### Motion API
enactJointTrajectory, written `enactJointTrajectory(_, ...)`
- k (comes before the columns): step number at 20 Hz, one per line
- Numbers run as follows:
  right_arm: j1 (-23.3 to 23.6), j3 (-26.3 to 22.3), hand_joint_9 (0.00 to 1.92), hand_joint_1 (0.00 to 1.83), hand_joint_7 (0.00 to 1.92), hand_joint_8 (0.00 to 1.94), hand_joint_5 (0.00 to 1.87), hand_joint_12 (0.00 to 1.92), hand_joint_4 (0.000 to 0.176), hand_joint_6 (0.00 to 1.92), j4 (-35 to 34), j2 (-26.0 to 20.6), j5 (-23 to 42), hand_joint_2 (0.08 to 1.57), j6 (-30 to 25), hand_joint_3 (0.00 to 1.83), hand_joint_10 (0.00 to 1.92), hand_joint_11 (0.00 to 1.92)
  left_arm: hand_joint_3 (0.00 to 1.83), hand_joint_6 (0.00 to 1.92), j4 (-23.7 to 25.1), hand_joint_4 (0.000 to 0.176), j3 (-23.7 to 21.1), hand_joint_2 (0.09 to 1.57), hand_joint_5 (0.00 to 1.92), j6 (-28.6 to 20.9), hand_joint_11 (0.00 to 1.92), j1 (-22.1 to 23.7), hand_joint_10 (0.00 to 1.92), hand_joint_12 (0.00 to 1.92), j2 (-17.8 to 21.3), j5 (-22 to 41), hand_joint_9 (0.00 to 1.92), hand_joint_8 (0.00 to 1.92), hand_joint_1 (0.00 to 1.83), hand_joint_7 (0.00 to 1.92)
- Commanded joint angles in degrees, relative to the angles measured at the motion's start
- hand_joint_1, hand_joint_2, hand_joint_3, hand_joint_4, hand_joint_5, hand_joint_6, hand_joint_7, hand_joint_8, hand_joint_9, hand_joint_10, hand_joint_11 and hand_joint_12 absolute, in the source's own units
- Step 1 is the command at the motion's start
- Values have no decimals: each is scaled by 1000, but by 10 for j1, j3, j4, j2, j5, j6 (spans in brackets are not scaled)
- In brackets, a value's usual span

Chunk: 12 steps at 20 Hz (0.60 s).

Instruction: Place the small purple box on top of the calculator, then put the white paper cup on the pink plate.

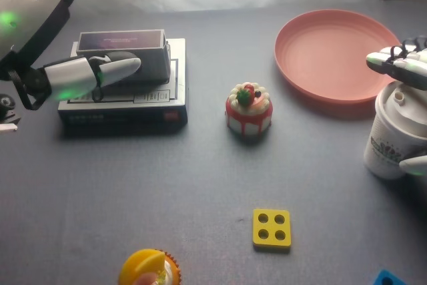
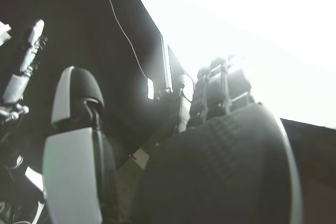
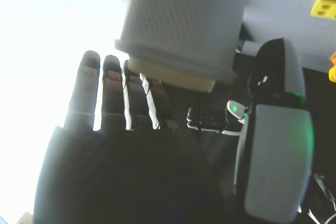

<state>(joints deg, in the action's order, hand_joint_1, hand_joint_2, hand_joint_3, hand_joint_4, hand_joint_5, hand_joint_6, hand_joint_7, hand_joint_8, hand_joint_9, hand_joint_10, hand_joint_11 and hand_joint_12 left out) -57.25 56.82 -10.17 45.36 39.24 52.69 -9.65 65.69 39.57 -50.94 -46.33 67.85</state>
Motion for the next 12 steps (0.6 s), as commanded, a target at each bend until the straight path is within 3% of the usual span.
enactJointTrajectory(1,9,3,334,1004,470,167,308,1767,0,139,-2,2,63,1024,-2,18,1092,205,4,9,0,93,1,1084,94,-2,0,7,0,0,-5,74,0,0,910,0)
enactJointTrajectory(2,11,3,621,1179,690,670,485,1890,0,649,-3,2,63,1047,-2,17,1449,574,2,13,0,91,1,1083,105,-3,0,6,0,0,-5,73,0,0,937,0)
enactJointTrajectory(3,13,3,760,1188,854,1131,624,1915,0,1239,-3,2,63,1179,-2,16,1642,826,3,12,-1,92,1,1086,105,-4,0,4,0,0,-5,73,0,0,929,0)
enactJointTrajectory(4,14,3,760,1188,854,1131,624,1915,0,1239,-3,2,63,1179,-2,16,1642,826,3,12,-1,92,2,1086,105,-5,0,4,0,0,-6,73,0,0,929,0)
enactJointTrajectory(5,18,3,701,1161,808,1389,687,1921,0,1373,-2,2,65,1232,-2,14,1823,845,4,15,-2,98,2,1088,117,-6,0,3,0,0,-6,73,0,0,922,0)
enactJointTrajectory(8,27,-4,650,1143,760,1468,624,1921,0,1462,-1,-6,95,1267,-2,13,1887,829,8,15,-3,96,2,1101,125,-9,0,0,0,0,-6,76,0,0,935,0)
enactJointTrajectory(11,40,-10,557,1128,723,1535,574,1921,0,1507,-2,-23,138,1296,-2,9,1853,657,8,15,-4,93,2,1104,130,-12,0,-1,0,0,-6,81,0,0,951,0)
enactJointTrajectory(12,53,-5,494,1135,727,1552,561,1921,0,1493,-4,-24,143,1302,-2,2,1858,510,6,11,-4,87,2,1106,128,-12,0,-2,0,0,-6,82,0,0,957,0)
